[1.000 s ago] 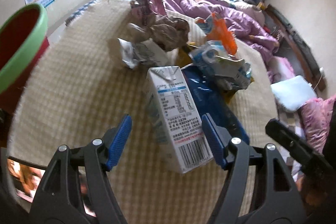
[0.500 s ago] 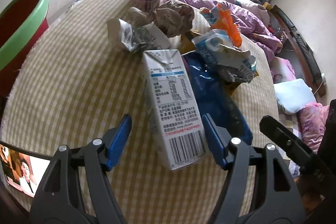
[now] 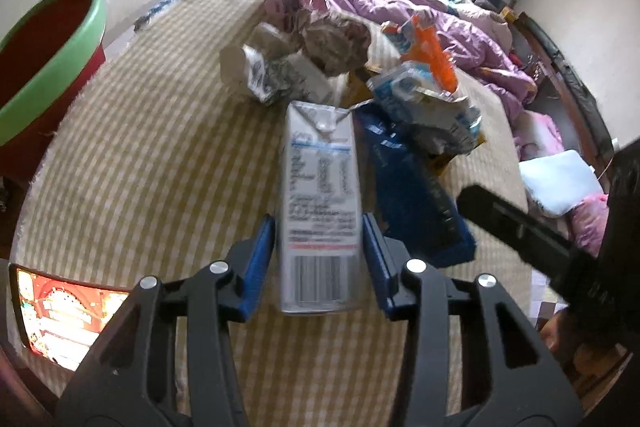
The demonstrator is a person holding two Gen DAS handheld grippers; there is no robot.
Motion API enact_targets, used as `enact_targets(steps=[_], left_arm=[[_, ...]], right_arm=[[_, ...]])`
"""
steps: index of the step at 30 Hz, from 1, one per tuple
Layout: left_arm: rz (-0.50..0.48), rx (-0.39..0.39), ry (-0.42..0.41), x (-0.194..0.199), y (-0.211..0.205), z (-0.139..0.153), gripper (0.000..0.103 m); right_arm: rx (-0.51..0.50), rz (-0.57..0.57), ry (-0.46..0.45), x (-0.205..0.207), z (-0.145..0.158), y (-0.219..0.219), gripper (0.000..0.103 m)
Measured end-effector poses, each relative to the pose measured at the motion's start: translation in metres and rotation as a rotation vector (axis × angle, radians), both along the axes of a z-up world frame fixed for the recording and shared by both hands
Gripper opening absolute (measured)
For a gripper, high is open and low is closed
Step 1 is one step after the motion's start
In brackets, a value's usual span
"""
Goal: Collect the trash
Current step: 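Grasp the white milk carton with the left tool while the right tool grasps the blue wrapper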
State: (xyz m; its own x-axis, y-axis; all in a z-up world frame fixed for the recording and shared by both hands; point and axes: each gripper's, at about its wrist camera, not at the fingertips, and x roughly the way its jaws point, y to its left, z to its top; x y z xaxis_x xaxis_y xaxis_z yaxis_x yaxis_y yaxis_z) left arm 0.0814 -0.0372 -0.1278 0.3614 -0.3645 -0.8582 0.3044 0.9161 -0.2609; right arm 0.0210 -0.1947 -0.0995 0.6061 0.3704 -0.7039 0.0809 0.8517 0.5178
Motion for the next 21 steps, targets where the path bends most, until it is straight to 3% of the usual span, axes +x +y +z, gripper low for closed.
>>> enact_targets(steps=[8, 11, 16, 21], left_arm=[[0.002, -0.012, 0.003, 0.004, 0.005, -0.005, 0.044], [-0.007, -0.007, -0.001, 0.003, 0.003, -0.004, 0.041], [-0.011, 0.008, -0.007, 0.004, 0.001, -0.003, 0.040], [-0.001, 0.003, -0.024, 0.004, 0.006, 0.002, 0.040]], right_arm=[[0.004, 0.021, 0.052, 0.013, -0.013, 0.007, 0.040], [-0.003, 0.027, 0.069, 0.013, -0.017, 0.009, 0.018], [-0.009, 0.036, 0.054, 0.010, -0.014, 0.010, 0.008], [-0.008, 0.044, 0.025, 0.003, -0.006, 0.015, 0.008]])
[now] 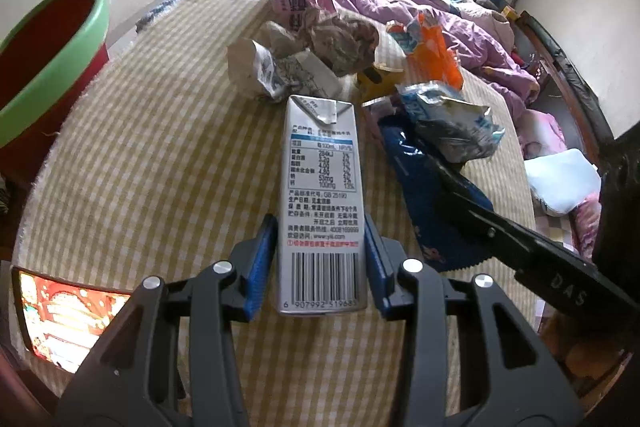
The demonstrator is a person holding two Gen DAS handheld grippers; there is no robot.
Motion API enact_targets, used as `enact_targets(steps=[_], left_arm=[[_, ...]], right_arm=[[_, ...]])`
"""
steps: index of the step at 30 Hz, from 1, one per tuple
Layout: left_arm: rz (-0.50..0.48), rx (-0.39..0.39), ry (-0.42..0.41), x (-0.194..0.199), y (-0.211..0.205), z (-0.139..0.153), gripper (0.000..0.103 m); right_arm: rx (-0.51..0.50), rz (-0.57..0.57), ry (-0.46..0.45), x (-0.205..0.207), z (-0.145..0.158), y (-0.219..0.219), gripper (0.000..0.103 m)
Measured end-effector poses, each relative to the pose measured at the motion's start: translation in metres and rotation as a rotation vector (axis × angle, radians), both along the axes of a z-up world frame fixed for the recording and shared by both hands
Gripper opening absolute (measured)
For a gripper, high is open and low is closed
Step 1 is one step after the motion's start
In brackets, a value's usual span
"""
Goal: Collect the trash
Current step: 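Grasp the white milk carton with the left tool while the right tool grasps the blue wrapper, then carry the milk carton over the red bucket with the left tool while the right tool holds the blue wrapper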
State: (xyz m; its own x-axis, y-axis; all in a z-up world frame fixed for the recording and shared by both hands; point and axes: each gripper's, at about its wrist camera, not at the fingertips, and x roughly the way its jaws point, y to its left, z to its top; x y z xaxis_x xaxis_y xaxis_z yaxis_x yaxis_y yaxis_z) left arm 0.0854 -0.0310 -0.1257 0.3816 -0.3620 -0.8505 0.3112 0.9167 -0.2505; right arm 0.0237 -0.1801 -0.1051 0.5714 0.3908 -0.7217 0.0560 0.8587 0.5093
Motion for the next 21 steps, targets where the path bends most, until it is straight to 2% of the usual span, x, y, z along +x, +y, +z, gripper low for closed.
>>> enact_targets(steps=[13, 21], left_arm=[[0.031, -0.049, -0.097, 0.000, 0.024, 0.039, 0.040], [0.028, -0.051, -0.115, 0.000, 0.041, 0.042, 0.040]], right_arm=[[-0.046, 0.025, -0.153, -0.011, 0.044, 0.023, 0.008], [-0.040, -0.001, -0.163, -0.005, 0.050, 0.034, 0.008]])
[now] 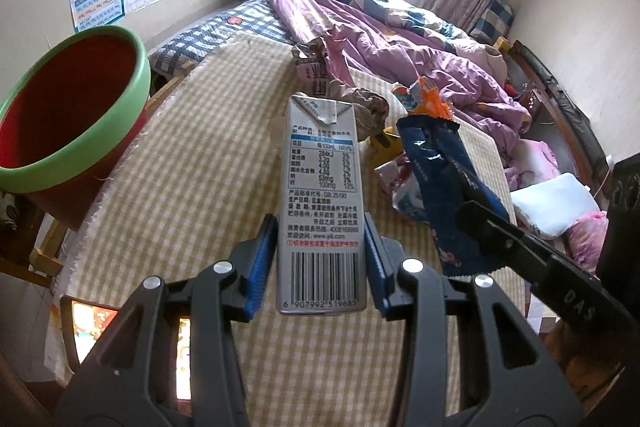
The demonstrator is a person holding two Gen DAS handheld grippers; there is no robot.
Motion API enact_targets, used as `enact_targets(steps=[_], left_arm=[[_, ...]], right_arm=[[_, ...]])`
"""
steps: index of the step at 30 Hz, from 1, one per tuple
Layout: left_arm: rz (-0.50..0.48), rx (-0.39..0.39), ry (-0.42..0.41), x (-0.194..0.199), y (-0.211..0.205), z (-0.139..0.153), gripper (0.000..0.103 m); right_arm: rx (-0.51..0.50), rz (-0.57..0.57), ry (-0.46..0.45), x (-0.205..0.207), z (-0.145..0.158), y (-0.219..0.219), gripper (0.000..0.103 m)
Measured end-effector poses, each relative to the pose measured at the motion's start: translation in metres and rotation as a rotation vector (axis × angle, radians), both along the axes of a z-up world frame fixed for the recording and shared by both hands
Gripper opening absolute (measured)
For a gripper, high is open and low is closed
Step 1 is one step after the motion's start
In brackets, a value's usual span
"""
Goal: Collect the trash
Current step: 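Carry the milk carton over the red bucket with the left tool while the right tool holds the blue wrapper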
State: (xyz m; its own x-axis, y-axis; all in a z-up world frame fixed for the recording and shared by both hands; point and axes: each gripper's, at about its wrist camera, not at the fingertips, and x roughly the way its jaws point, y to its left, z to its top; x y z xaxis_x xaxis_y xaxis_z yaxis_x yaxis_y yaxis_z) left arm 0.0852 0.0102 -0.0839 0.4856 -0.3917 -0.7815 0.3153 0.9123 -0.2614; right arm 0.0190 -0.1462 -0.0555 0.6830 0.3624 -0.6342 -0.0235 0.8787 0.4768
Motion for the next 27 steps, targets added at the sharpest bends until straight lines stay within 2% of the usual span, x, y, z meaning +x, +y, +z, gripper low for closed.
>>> enact_targets(steps=[14, 21, 27], left_arm=[[-0.001, -0.024, -0.027, 0.014, 0.058, 0.014, 0.040], [0.034, -0.014, -0.062, 0.028, 0.097, 0.024, 0.040], [0.059, -0.019, -0.060, 0.043, 0.128, 0.023, 0.040]], right_arm=[[-0.007, -0.054, -0.020, 0.013, 0.012, 0.045, 0.008], [-0.015, -0.059, -0.039, 0.023, 0.018, 0.075, 0.008], [-0.021, -0.063, -0.033, 0.033, 0.018, 0.101, 0.008]])
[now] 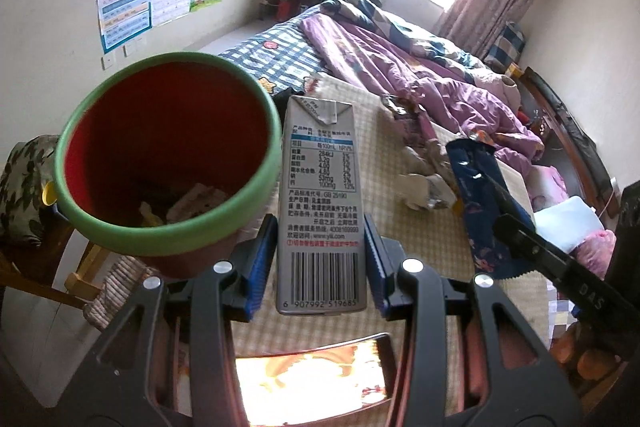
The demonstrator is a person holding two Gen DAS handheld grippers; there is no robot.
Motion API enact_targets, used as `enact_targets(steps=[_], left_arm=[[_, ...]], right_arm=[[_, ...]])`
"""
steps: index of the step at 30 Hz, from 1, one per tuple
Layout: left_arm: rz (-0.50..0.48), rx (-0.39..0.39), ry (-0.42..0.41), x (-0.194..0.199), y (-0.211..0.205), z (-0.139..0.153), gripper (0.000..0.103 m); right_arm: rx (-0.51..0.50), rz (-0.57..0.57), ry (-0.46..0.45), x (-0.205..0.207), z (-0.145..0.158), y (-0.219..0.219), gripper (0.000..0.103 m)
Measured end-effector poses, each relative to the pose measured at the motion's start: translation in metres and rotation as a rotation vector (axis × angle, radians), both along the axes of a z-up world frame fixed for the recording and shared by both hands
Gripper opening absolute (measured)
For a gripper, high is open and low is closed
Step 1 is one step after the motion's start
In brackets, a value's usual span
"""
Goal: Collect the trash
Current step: 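Carry the milk carton over the red bucket with the left tool while the right tool holds the blue wrapper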
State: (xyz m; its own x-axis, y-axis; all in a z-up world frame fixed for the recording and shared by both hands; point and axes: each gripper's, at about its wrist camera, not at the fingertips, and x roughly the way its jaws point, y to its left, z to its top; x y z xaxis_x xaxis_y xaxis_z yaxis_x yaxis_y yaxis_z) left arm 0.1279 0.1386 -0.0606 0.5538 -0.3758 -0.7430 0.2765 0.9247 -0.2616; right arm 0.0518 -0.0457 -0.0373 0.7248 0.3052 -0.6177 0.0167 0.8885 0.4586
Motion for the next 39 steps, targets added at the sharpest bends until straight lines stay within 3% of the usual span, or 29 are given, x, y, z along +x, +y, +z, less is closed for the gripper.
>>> enact_targets(steps=[12, 31, 39], left_arm=[[-0.015, -0.006, -0.044, 0.018, 0.036, 0.009, 0.040], [0.085, 0.032, -0.018, 0.062, 0.097, -0.009, 0.040], [0.093, 0.045, 0.003, 0.076, 0.105, -0.019, 0.040]], right_arm=[[-0.013, 0.005, -0.044, 0.020, 0.015, 0.043, 0.008], [-0.062, 0.178, -0.094, 0.074, 0.033, 0.126, 0.009], [-0.065, 0.225, -0.057, 0.095, 0.018, 0.147, 0.009]])
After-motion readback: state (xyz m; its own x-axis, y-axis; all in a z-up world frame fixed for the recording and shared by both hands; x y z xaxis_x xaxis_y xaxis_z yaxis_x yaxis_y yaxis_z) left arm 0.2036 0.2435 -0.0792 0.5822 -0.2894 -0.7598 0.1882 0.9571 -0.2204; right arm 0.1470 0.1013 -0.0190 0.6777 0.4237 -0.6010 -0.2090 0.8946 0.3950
